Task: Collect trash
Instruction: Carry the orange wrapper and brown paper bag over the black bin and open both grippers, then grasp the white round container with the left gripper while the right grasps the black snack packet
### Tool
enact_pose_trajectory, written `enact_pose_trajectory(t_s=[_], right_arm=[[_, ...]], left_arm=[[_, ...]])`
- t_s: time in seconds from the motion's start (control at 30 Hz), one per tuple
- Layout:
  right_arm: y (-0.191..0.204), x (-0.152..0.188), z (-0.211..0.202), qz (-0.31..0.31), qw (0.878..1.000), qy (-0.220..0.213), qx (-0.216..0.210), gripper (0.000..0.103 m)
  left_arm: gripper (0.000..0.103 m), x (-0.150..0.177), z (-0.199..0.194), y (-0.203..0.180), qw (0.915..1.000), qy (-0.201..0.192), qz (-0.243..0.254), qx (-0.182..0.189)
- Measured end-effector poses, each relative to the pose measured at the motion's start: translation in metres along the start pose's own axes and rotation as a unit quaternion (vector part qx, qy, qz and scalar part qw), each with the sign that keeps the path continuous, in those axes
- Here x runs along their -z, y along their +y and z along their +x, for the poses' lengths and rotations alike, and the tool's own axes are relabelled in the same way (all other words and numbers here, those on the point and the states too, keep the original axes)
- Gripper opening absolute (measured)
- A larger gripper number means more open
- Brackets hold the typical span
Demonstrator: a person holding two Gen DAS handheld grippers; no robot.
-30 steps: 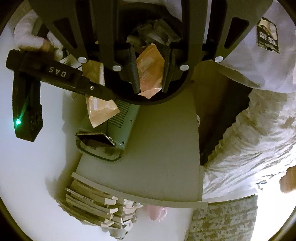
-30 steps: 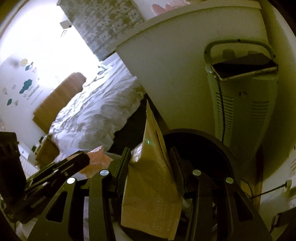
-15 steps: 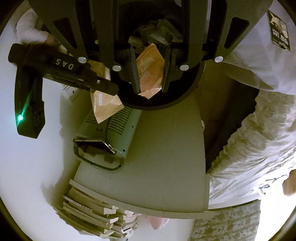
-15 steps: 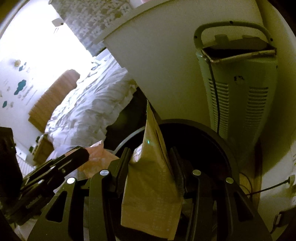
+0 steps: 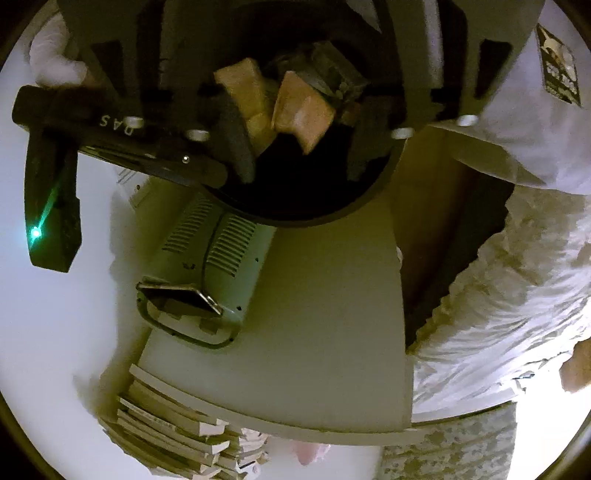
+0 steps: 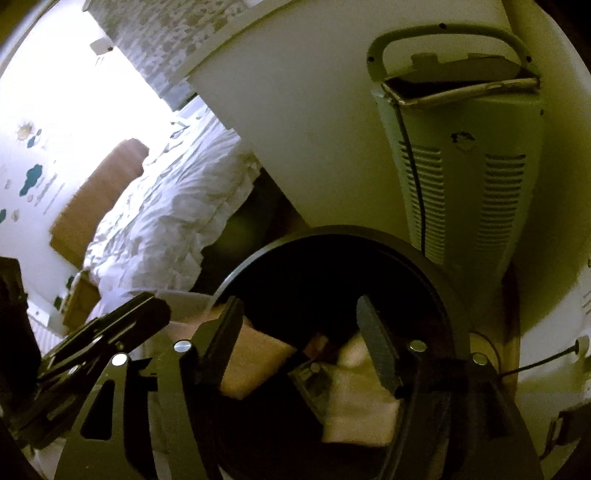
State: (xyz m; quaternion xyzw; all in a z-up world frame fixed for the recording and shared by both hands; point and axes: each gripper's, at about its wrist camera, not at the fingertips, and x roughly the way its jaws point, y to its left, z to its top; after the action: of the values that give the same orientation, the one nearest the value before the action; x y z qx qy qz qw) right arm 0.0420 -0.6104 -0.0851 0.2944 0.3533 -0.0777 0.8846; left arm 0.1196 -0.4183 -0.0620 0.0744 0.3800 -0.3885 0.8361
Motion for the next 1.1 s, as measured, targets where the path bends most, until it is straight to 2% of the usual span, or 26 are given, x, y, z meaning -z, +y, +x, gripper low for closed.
enact_pose_trajectory(t_s=[0.2,0.3,0.5,0.7,0.9,1.1], right_arm=[[0.008,0.001,-0.008,-0.006,1.000,-0.007,-0.008,0.065],[0.016,0.003,-0.010,-0.017,1.000,-0.010,-0.016,0.065],[0.048,0.008,-0.012,-0.061,0.997,-0.010,-0.043,0.065],[0.100,0.015,-0.007,-0.134,0.988,-0.002,-0.072,0.065],[0.169,0.029,-0.003,-0.247,0.964,0.008,-0.100,0.065],[0.233,0.055,0.006,-0.367,0.922,0.023,-0.121,0.065]], left_arm=[[0.069,0.001,-0.014,-0.001,0.9999,-0.013,0.004,-0.004],[0.077,0.002,-0.025,0.001,0.9996,-0.025,0.003,-0.010],[0.077,0.012,-0.057,0.023,0.9983,-0.047,-0.019,-0.029],[0.077,0.028,-0.092,0.057,0.9953,-0.060,-0.050,-0.057],[0.077,0.053,-0.130,0.091,0.9890,-0.075,-0.075,-0.103],[0.077,0.091,-0.164,0.130,0.9788,-0.073,-0.091,-0.168]])
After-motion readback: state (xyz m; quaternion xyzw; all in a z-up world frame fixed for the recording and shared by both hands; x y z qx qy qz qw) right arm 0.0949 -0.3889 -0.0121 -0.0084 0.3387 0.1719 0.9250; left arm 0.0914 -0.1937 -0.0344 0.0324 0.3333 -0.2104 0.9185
